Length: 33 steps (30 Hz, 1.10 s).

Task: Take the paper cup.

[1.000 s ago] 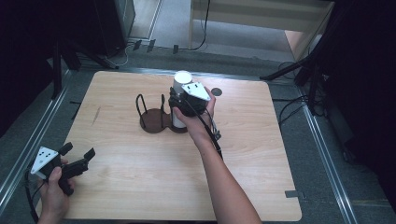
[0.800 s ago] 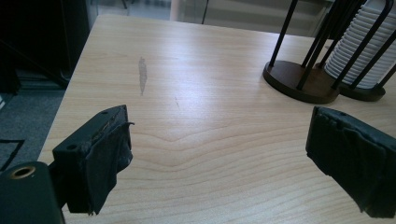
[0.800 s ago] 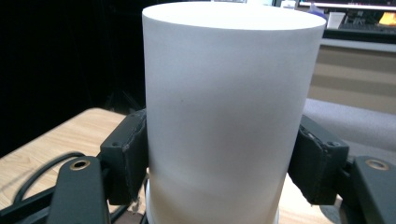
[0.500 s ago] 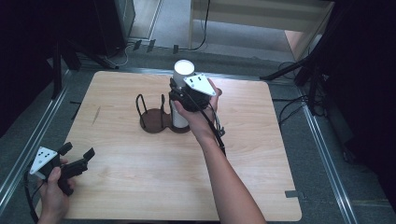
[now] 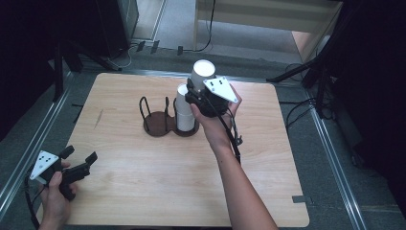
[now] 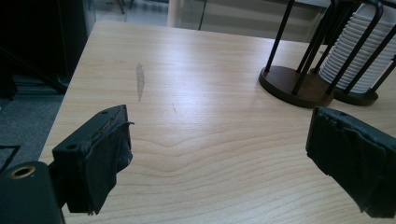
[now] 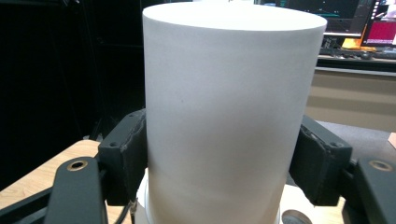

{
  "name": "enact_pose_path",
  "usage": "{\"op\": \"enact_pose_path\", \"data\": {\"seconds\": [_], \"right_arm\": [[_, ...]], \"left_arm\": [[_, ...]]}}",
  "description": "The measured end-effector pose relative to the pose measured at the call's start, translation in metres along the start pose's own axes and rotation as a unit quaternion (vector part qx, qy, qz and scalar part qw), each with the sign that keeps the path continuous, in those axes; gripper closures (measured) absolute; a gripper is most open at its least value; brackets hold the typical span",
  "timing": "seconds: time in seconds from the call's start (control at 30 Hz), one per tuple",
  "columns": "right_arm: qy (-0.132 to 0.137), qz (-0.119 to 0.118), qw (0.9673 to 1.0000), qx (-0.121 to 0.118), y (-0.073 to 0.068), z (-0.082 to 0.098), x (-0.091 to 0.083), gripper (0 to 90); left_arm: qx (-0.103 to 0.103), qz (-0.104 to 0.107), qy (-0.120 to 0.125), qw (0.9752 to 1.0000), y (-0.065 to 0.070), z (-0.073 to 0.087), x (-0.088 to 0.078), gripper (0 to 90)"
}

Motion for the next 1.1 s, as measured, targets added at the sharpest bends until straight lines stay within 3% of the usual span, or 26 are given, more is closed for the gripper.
{"op": "enact_pose_path", "data": {"seconds": [0.27,0.37,0.6,0.83,0.97,1.1], "right_arm": [[-0.005,0.002,1.0,-0.004,0.019,0.011,-0.022,28.6],[-0.01,-0.002,0.9999,0.006,0.026,0.018,-0.031,28.6],[-0.018,0.001,0.9998,0.012,0.037,0.036,-0.053,28.6],[-0.03,-0.015,0.9983,0.047,0.037,0.051,-0.073,28.5],[-0.035,-0.017,0.9982,0.046,0.036,0.059,-0.081,28.5],[-0.039,-0.011,0.9989,0.025,0.038,0.071,-0.085,28.5]], "left_arm": [[-0.005,0.003,0.012,0.9999,0.003,-0.006,0.001,6.9],[0.009,0.007,0.013,0.9998,0.012,-0.011,0.005,6.9],[0.025,0.043,0.019,0.9986,0.046,-0.024,0.017,6.9],[0.051,0.079,0.019,0.9954,0.086,-0.039,0.033,7.0],[0.055,0.1,0.021,0.9933,0.104,-0.049,0.042,7.0],[0.062,0.112,0.021,0.9915,0.119,-0.06,0.05,7.0]]}}
Point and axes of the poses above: each handheld gripper's, and its own axes: x roughly forward along the jaws, z roughly out of its underside, y roughly to its right, the point moved 10 cm from there along x, roughly forward along the jaws, and after that the axes turned 9 degrees about x, right-handed, at the moved point
